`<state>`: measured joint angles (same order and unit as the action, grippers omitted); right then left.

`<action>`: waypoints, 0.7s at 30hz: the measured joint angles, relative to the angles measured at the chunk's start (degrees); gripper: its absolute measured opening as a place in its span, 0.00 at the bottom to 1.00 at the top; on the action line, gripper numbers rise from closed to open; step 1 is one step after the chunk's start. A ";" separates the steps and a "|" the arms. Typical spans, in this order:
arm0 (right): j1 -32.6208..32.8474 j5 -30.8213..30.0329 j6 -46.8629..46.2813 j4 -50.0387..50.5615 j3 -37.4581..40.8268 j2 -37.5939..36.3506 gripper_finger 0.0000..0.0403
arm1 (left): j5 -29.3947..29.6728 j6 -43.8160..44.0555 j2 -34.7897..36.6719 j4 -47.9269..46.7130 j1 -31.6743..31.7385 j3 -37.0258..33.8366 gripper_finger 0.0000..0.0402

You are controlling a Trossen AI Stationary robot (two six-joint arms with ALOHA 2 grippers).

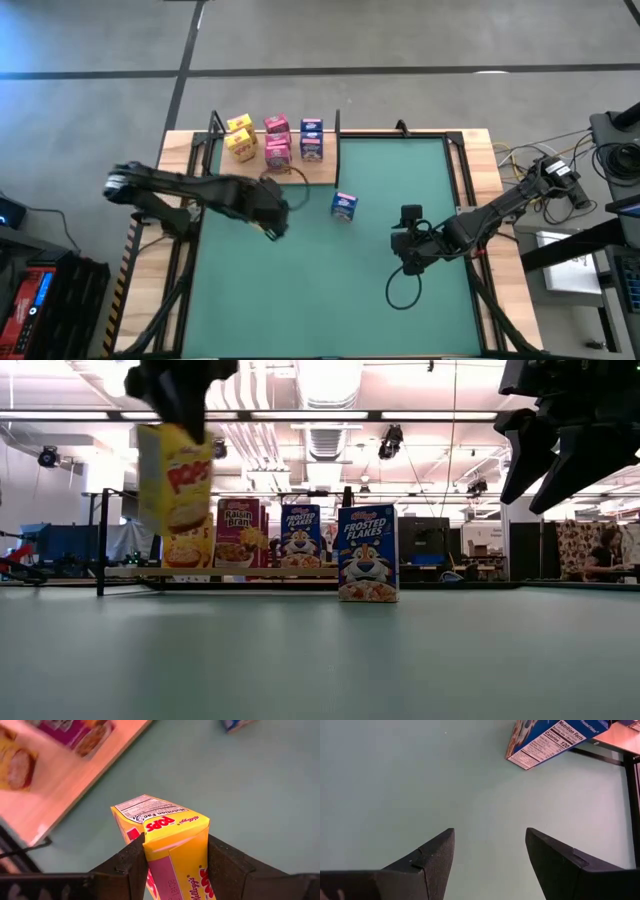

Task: Stack cereal on shelf
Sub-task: Put the yellow cereal box on the shelf aligned with the other yellow cereal boxes

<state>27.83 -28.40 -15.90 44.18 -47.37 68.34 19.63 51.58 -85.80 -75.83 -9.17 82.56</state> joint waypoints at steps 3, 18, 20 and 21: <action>0.00 -0.02 0.00 -0.02 0.00 0.00 0.58 | -1.95 -1.53 4.75 0.55 3.23 -4.54 0.38; 0.02 0.00 0.00 -0.20 0.00 0.00 0.58 | 6.78 24.71 14.36 4.33 13.76 -15.95 0.38; 0.00 -0.02 0.00 -0.21 0.00 0.00 0.58 | 8.58 27.45 14.25 4.33 14.57 -16.13 0.38; 0.01 -0.01 0.00 -0.20 0.00 0.00 0.58 | 10.16 28.84 14.16 4.50 14.79 -16.30 0.38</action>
<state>27.85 -28.41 -15.90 43.99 -47.37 68.34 29.78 80.43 -71.64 -71.33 5.62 66.27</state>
